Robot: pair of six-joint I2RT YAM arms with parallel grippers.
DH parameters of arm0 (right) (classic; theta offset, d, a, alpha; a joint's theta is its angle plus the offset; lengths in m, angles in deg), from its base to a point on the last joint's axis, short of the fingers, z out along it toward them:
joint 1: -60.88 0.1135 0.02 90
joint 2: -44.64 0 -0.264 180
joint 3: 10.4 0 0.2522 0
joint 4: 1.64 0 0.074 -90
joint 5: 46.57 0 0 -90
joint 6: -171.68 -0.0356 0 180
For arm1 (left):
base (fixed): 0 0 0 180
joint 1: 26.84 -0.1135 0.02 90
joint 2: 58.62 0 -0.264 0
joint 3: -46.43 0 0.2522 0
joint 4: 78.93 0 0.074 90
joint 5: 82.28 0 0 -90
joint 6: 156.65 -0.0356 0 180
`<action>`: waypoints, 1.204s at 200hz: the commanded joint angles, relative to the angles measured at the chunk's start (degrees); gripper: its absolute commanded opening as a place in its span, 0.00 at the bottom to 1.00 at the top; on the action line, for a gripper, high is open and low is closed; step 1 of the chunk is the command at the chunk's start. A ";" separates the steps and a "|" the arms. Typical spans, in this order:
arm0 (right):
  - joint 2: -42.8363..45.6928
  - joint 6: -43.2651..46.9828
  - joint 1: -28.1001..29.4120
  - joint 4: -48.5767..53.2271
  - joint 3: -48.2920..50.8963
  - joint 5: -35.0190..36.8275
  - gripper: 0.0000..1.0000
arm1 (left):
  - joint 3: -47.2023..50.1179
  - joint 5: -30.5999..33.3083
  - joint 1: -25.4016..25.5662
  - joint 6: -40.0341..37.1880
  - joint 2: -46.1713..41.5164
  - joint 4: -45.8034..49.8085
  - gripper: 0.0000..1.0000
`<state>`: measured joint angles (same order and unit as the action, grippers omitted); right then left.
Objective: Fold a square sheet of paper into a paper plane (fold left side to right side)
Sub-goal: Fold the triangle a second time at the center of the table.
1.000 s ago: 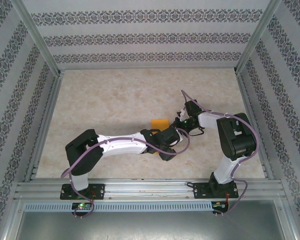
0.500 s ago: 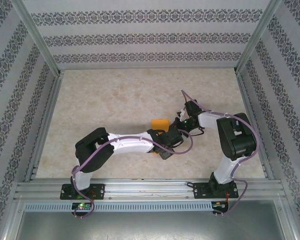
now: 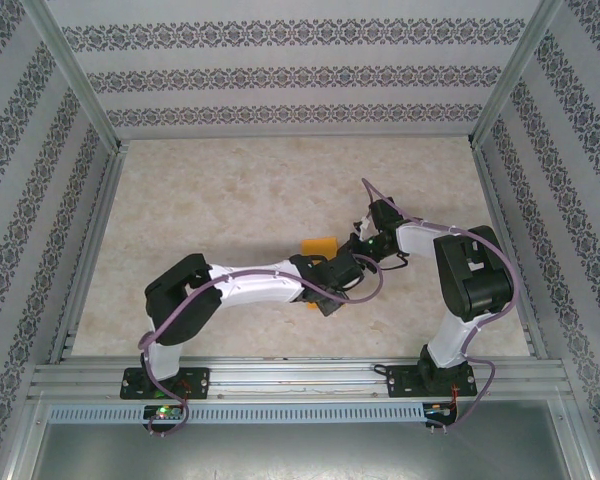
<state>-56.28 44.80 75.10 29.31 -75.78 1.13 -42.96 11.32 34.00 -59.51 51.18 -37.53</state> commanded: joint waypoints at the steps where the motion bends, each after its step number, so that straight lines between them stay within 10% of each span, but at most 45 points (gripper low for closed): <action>1: 3.72 2.15 -1.32 0.21 -1.52 1.95 0.21 | 1.50 -4.42 -1.82 2.66 -3.71 -1.25 0.01; 71: 16.20 4.86 -5.62 -0.13 7.13 4.08 0.37 | 9.02 -22.91 -10.32 16.08 -7.17 -11.90 0.02; 125: 21.04 2.87 -2.15 -3.38 16.63 1.14 0.00 | 15.67 -30.81 -14.79 25.07 -8.33 -22.31 0.02; 241: 17.71 -3.07 7.75 -11.88 21.78 4.51 0.00 | 17.74 -33.32 -16.45 27.36 -6.88 -23.68 0.02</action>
<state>-37.16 42.31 82.16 18.44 -52.54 4.58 -26.05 -21.01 18.13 -32.98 44.93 -59.34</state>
